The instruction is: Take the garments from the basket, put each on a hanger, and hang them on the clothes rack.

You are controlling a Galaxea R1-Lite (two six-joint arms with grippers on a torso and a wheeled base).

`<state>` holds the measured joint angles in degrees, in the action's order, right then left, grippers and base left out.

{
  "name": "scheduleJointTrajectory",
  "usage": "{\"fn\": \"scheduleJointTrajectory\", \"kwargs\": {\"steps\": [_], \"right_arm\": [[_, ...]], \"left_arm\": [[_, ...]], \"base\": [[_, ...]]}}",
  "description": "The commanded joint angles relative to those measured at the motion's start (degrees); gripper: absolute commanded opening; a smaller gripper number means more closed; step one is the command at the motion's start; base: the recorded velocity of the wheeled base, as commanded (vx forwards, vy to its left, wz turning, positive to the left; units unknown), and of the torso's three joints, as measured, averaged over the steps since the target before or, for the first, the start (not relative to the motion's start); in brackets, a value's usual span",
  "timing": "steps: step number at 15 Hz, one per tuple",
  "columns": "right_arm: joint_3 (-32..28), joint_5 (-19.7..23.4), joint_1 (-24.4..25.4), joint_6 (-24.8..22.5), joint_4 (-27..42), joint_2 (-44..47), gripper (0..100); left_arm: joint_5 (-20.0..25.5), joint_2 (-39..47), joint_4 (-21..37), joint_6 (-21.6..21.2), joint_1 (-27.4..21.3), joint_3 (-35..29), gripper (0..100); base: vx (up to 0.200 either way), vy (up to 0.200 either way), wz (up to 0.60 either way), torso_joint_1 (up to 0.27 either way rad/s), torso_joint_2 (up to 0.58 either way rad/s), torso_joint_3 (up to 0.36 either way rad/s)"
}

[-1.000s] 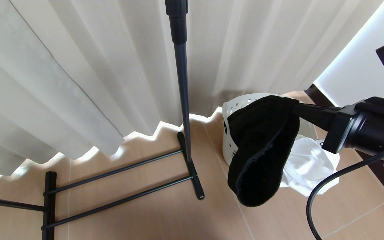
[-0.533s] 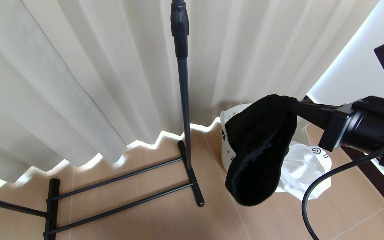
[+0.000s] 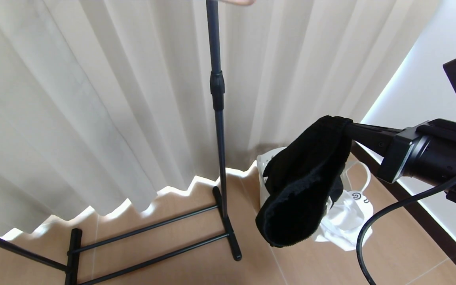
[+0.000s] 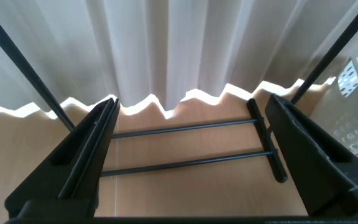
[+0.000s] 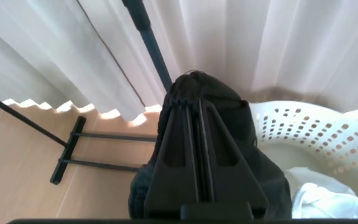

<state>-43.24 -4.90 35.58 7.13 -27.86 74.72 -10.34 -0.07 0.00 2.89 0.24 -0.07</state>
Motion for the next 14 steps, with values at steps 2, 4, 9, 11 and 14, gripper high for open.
{"fn": "scheduleJointTrajectory", "kwargs": {"steps": [2,4,9,11,14], "right_arm": [[0.0,0.2,0.0,0.1,0.0,-0.1,0],[0.1,0.1,-0.1,0.0,0.0,0.1,0],[0.0,0.1,-0.1,0.0,0.0,0.1,0],[0.1,0.1,-0.1,0.0,0.0,0.2,0],[0.1,0.1,-0.1,0.0,0.0,0.2,0]], "left_arm": [[0.0,0.1,0.0,0.0,0.0,0.0,100],[0.0,0.1,0.0,0.2,0.0,0.0,100],[0.0,0.1,0.0,0.3,0.0,0.0,100],[0.0,0.1,0.0,0.2,0.0,0.0,100],[0.0,0.1,0.0,0.2,0.0,0.0,100]], "base": [[0.0,0.0,0.0,0.1,-0.45,-0.154],[0.0,0.0,0.0,0.117,-0.47,-0.146],[0.0,0.0,0.0,0.149,-0.48,-0.13],[0.0,0.0,0.0,0.176,-0.51,-0.117],[0.0,0.0,0.0,0.185,-0.52,-0.113]]}}
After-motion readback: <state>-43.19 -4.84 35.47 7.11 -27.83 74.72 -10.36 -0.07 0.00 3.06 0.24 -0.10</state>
